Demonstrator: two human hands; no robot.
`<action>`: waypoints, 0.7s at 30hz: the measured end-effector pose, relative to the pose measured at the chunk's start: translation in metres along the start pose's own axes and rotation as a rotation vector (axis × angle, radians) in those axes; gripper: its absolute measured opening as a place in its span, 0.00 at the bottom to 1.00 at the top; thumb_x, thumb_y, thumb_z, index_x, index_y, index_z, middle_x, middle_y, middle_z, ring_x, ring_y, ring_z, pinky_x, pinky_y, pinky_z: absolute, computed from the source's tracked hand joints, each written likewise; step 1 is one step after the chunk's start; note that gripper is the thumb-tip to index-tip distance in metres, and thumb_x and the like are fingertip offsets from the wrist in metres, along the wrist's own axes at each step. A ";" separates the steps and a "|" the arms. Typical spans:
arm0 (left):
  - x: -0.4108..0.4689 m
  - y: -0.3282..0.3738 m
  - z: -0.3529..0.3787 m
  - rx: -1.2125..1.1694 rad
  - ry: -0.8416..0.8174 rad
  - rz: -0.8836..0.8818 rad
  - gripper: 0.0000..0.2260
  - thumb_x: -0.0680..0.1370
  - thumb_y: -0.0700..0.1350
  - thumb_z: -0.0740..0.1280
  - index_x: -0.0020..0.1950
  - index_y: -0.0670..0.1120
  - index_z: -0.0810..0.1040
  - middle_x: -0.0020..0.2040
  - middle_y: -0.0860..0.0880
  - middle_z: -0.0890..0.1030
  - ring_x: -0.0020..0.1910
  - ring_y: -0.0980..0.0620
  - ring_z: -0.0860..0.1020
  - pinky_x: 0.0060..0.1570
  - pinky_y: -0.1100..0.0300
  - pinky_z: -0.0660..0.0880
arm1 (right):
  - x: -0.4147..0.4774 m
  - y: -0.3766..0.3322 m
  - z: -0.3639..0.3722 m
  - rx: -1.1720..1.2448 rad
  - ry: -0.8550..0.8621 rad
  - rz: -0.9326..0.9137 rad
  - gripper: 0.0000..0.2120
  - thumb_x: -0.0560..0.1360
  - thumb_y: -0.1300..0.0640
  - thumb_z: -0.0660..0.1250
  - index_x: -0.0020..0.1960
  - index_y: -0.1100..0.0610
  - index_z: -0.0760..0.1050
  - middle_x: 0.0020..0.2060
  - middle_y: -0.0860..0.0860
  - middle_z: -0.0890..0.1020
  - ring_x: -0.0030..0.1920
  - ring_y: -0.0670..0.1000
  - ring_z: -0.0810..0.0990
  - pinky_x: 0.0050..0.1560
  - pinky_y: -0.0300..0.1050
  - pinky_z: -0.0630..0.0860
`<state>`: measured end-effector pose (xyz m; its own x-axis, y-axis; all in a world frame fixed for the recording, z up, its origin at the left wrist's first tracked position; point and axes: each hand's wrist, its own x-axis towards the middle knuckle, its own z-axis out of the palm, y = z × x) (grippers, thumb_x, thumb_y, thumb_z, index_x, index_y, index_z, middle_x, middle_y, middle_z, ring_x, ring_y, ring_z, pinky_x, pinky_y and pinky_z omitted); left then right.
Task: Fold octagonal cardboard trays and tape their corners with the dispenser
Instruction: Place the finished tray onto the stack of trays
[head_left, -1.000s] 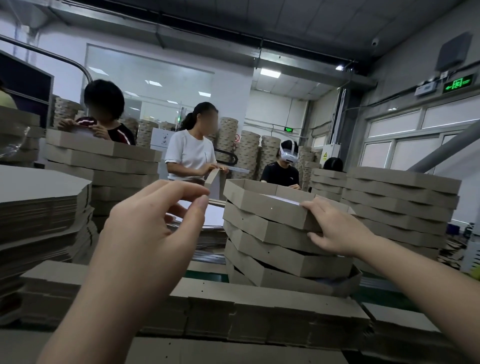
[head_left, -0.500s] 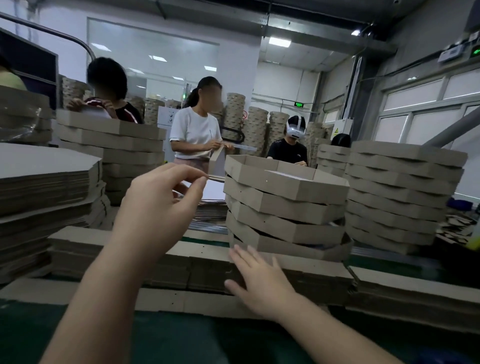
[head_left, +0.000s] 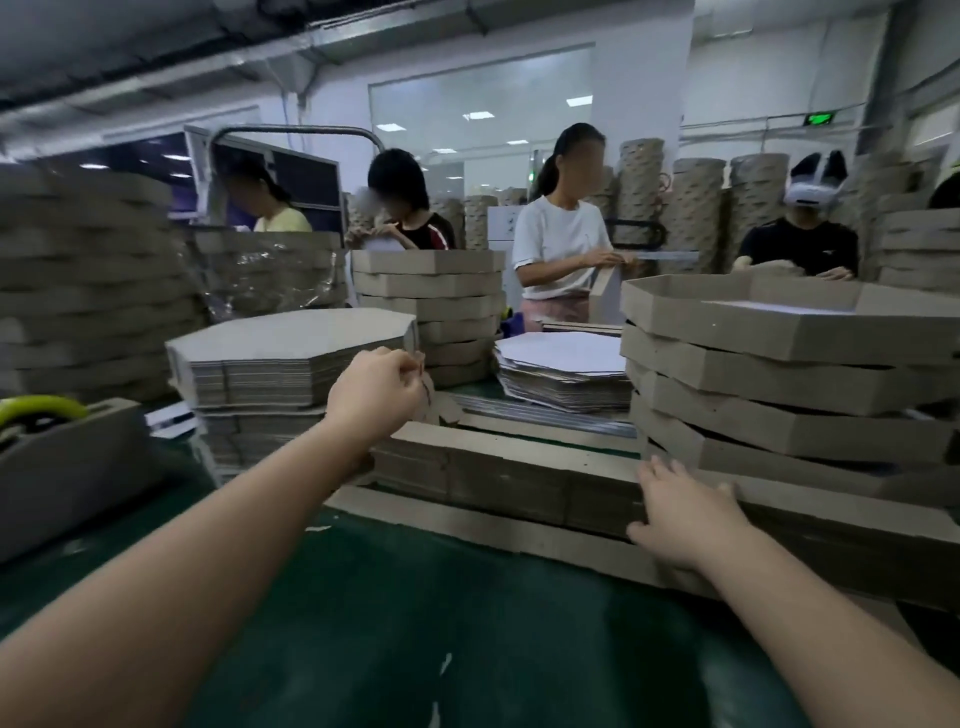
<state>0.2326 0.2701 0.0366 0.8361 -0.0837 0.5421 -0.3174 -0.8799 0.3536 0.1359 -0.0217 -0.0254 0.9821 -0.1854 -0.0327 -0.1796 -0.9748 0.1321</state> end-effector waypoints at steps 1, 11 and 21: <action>0.005 -0.011 0.000 0.089 -0.020 -0.012 0.15 0.80 0.47 0.60 0.64 0.46 0.77 0.61 0.47 0.77 0.62 0.46 0.72 0.58 0.48 0.74 | 0.000 0.000 0.000 0.009 -0.006 0.000 0.36 0.79 0.43 0.59 0.79 0.56 0.49 0.79 0.53 0.49 0.78 0.55 0.51 0.71 0.66 0.60; 0.051 -0.120 -0.006 0.564 -0.102 -0.221 0.25 0.81 0.52 0.56 0.76 0.42 0.59 0.78 0.44 0.58 0.77 0.44 0.54 0.74 0.46 0.55 | 0.000 -0.007 -0.003 0.014 -0.023 -0.006 0.32 0.78 0.44 0.60 0.76 0.57 0.54 0.77 0.55 0.54 0.75 0.57 0.56 0.67 0.68 0.63; 0.053 -0.132 -0.014 0.722 0.062 -0.069 0.15 0.82 0.50 0.58 0.61 0.42 0.73 0.59 0.41 0.78 0.58 0.39 0.76 0.58 0.49 0.69 | 0.001 -0.007 -0.005 -0.003 -0.042 0.001 0.32 0.78 0.44 0.59 0.76 0.57 0.55 0.75 0.55 0.58 0.74 0.58 0.59 0.66 0.69 0.64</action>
<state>0.3126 0.3881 0.0299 0.8097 -0.0090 0.5867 0.1273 -0.9734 -0.1907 0.1384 -0.0147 -0.0210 0.9787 -0.1914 -0.0737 -0.1804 -0.9743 0.1347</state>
